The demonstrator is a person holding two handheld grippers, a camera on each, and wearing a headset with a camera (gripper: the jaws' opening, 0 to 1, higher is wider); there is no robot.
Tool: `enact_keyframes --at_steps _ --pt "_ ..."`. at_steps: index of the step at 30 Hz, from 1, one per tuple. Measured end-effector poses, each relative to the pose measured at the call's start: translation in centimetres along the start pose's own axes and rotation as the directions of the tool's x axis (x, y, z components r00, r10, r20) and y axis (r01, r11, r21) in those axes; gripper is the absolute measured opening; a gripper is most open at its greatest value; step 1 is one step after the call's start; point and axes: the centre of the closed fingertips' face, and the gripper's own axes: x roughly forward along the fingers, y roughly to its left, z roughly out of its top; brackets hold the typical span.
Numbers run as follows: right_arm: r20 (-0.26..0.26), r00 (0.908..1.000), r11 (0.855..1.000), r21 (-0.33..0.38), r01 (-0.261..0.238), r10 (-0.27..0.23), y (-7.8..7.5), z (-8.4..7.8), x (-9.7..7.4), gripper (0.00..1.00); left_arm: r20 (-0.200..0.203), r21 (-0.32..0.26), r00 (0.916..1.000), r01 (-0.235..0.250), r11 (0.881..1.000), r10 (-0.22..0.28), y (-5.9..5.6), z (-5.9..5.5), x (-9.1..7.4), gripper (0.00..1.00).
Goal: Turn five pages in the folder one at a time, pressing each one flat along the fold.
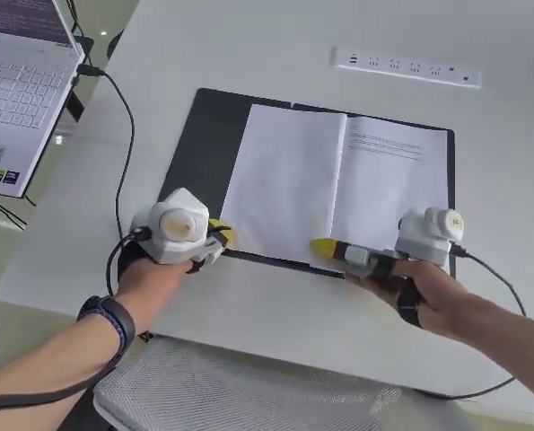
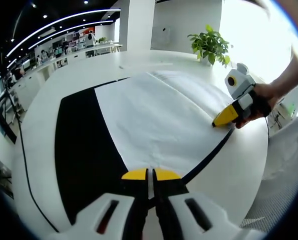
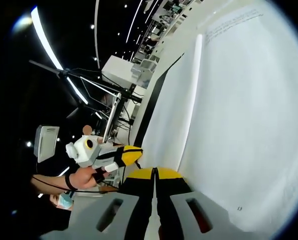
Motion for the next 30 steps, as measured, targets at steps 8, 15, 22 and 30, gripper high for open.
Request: enact_keyframes --at_steps 8,15,22,30 --pt "0.010 0.9999 1.000 0.021 0.000 0.000 -0.5 -0.9 -0.5 0.00 0.005 -0.005 1.0000 -0.001 1.000 0.001 -0.1 0.0 -0.2 0.03" --pt "-0.061 0.9981 1.000 -0.017 0.014 -0.015 -0.8 -2.6 -0.5 0.00 0.004 -0.002 1.0000 0.001 1.000 -0.001 -0.1 -0.1 -0.3 0.03" --pt "-0.040 0.9988 1.000 -0.002 0.027 -0.027 -1.5 -2.5 -0.5 0.00 0.001 -0.001 1.0000 0.000 1.000 0.000 -0.2 -0.1 -0.4 0.04" --pt "-0.031 0.9988 0.999 0.001 0.038 -0.038 -1.2 -2.3 -0.5 0.00 -0.014 -0.009 0.9997 0.021 1.000 -0.021 -0.4 0.0 -0.5 0.06"
